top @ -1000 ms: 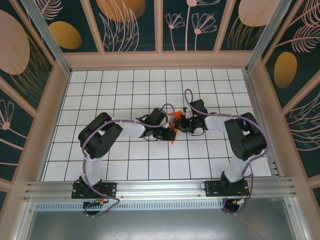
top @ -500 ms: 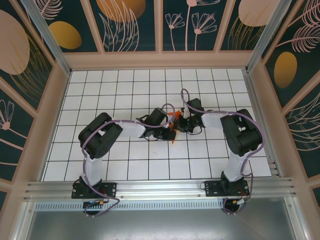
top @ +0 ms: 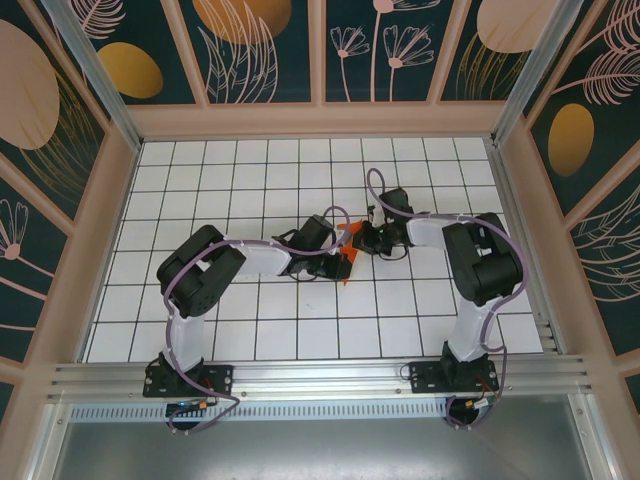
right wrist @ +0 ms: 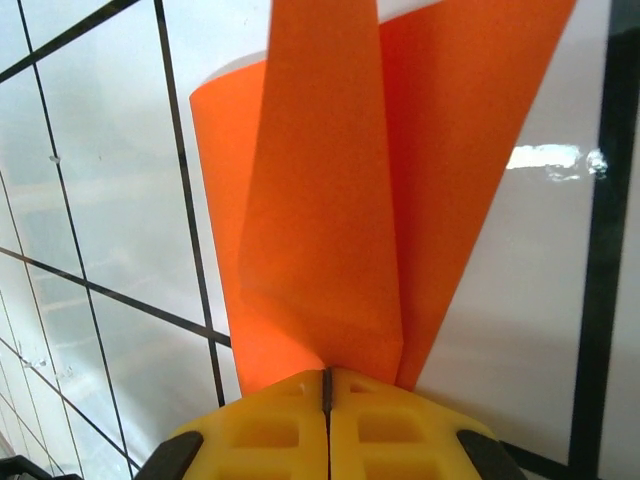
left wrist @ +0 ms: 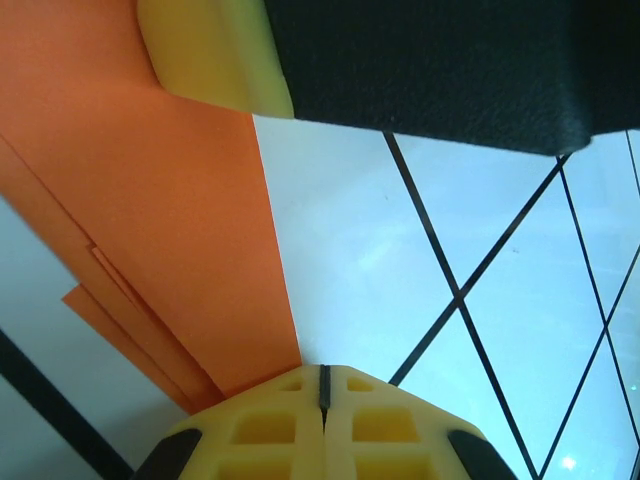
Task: Fold a paper plane with a square sheet of paper (fold left side to right side)
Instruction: Fold the wing for the fifth time at the center of the table.
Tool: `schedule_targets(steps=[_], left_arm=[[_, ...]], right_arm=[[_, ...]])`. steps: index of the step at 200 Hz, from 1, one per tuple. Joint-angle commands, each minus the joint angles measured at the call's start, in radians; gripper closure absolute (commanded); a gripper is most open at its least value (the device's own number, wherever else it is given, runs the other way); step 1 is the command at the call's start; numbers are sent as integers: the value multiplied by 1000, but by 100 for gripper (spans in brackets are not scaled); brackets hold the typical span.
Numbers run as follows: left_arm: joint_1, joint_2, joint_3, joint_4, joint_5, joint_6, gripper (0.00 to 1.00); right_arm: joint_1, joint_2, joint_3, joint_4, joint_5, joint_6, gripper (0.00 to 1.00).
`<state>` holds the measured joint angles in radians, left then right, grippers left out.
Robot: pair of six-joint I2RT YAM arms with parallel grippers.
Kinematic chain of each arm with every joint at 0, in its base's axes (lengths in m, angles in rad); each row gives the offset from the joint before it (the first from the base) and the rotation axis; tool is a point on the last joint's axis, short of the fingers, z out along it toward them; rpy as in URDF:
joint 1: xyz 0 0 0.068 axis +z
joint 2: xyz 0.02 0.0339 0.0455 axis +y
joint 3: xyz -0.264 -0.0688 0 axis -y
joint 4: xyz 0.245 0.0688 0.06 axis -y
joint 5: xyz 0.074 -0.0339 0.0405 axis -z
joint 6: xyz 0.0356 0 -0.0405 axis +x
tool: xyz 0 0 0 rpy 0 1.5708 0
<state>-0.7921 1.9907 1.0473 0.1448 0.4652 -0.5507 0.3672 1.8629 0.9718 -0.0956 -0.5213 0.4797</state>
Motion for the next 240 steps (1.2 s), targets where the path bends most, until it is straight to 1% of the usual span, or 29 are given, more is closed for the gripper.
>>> schedule_targets(steps=[1,64,133,184,240], left_arm=[[-5,54,-42,-120,-48,5,94],[-5,56,-42,-122,-48,6,94],[-5,53,-43,-120,-46,8,94],[-5,52,-45,-119,-46,6,94],[-5,47,-51,-114,-46,5,94]], right_arm=[[-41,44,45,8,116,-35,92],[-98,96,126,-20,122,-70,92],[-127,159,219,-54,130,-93,92],[-159,172,258,-65,113,-104,91],[-171,216,312,-84,108,-107,91]])
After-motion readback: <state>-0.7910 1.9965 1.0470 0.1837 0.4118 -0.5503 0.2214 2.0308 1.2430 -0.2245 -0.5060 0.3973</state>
